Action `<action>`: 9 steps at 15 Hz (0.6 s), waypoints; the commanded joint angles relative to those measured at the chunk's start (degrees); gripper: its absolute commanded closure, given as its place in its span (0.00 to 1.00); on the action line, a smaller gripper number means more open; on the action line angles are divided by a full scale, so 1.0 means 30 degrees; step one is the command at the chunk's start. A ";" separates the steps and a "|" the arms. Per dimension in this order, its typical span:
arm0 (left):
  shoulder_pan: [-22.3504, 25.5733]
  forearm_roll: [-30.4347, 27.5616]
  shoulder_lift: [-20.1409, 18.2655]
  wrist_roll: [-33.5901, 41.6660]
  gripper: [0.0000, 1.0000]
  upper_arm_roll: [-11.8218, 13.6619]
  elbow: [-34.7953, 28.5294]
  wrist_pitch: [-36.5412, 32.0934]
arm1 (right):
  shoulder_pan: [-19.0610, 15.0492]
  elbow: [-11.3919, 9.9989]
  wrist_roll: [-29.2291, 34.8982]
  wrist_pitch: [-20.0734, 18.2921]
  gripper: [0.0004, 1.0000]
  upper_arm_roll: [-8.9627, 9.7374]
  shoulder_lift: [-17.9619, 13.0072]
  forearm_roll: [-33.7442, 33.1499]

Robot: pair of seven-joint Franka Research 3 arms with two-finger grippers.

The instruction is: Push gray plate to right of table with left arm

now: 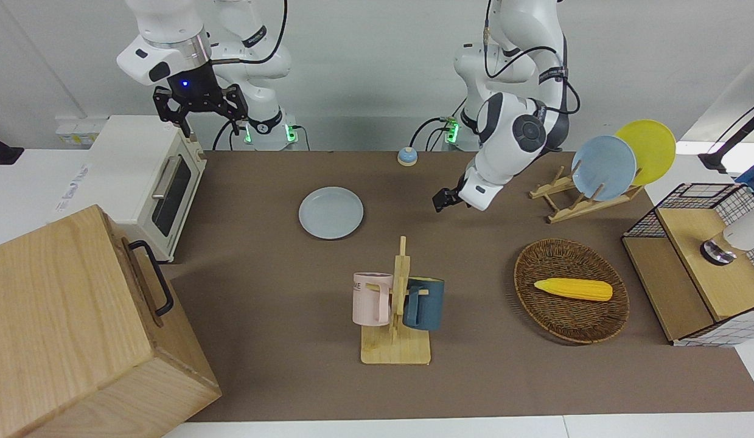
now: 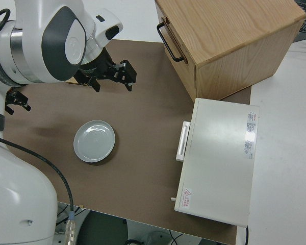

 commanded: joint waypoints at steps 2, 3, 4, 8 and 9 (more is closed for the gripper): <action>0.0805 0.1810 -0.0431 0.0347 0.01 0.0363 0.1586 -0.2381 | -0.0130 -0.0077 -0.0378 -0.0028 0.00 0.0018 -0.0138 0.0047; 0.1068 0.2221 -0.0519 0.0347 0.01 0.0363 0.1762 -0.2879 | -0.0130 -0.0077 -0.0378 -0.0028 0.00 0.0018 -0.0138 0.0047; 0.1419 0.2428 -0.0636 0.0347 0.01 0.0334 0.1908 -0.3319 | -0.0130 -0.0077 -0.0378 -0.0028 0.00 0.0018 -0.0138 0.0047; 0.2446 0.2955 -0.1019 0.0348 0.01 0.0334 0.3954 -0.5426 | -0.0130 -0.0077 -0.0378 -0.0028 0.00 0.0018 -0.0138 0.0047; 0.2651 0.3393 -0.1047 0.0347 0.01 0.0246 0.4744 -0.5983 | -0.0130 -0.0077 -0.0378 -0.0028 0.00 0.0018 -0.0138 0.0047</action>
